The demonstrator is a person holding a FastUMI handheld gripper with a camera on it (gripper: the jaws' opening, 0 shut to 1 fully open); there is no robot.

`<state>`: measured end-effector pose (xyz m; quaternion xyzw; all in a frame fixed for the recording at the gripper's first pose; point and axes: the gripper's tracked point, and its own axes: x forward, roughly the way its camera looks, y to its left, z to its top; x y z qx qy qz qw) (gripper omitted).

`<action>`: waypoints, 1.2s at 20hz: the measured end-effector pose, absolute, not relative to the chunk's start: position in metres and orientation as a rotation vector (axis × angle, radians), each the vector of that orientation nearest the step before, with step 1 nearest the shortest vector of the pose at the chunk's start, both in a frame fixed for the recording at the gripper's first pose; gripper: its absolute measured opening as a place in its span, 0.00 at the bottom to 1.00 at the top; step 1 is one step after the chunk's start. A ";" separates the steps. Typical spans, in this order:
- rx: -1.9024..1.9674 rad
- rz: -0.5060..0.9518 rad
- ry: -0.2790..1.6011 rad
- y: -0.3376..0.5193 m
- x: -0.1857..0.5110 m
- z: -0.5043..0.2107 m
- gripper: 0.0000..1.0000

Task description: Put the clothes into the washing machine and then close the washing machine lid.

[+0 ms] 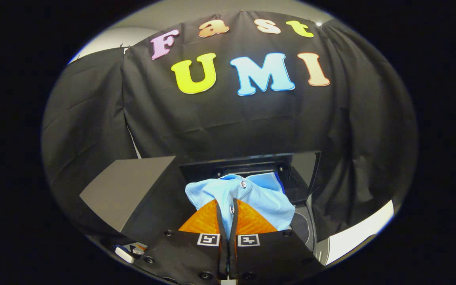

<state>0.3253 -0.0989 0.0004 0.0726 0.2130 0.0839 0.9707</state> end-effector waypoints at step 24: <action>0.182 -0.013 0.841 -0.117 0.385 -0.213 0.03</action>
